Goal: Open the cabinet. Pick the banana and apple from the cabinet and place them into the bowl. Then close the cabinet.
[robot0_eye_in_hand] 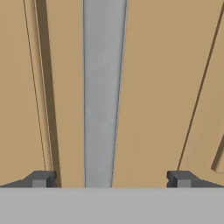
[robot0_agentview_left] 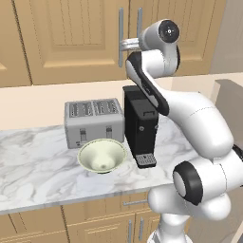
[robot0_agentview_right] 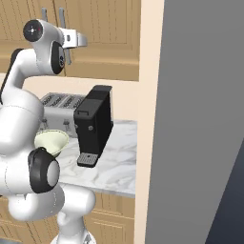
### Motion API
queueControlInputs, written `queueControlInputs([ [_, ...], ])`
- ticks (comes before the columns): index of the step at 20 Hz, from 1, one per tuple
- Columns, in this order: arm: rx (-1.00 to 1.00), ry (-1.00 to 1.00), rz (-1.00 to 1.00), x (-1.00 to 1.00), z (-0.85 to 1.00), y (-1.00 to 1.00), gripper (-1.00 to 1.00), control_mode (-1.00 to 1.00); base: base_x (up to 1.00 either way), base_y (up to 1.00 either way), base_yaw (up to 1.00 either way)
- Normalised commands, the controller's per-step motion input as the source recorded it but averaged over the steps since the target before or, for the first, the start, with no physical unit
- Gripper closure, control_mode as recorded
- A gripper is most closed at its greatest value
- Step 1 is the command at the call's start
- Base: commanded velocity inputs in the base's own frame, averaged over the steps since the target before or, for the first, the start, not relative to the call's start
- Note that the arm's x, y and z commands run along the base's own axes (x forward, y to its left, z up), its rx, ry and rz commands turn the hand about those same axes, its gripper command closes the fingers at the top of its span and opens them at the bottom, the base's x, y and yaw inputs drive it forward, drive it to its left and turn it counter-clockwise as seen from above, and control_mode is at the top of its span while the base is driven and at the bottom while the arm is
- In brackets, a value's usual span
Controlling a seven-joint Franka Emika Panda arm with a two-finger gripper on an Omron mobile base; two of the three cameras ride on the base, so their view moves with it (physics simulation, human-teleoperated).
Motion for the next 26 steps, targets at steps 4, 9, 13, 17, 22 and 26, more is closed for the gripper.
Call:
queueControlInputs([
  [4,0.00,0.00,0.00,0.20,-0.13,0.00,-1.00,-1.00,0.00,0.00,0.00],
  [9,0.00,0.00,0.00,0.19,-0.12,0.02,1.00,-1.00,0.00,0.00,0.00],
  [13,0.00,0.00,0.00,0.02,-0.01,0.00,1.00,-1.00,0.00,0.00,0.00],
  [17,0.00,0.01,0.00,0.00,0.00,0.00,1.00,-1.00,0.00,0.00,0.00],
  [22,0.00,0.02,0.00,0.00,-0.04,0.00,1.00,-1.00,0.00,0.00,0.00],
  [26,0.00,0.00,0.00,0.00,-0.11,0.00,1.00,-1.00,0.00,0.00,0.00],
])
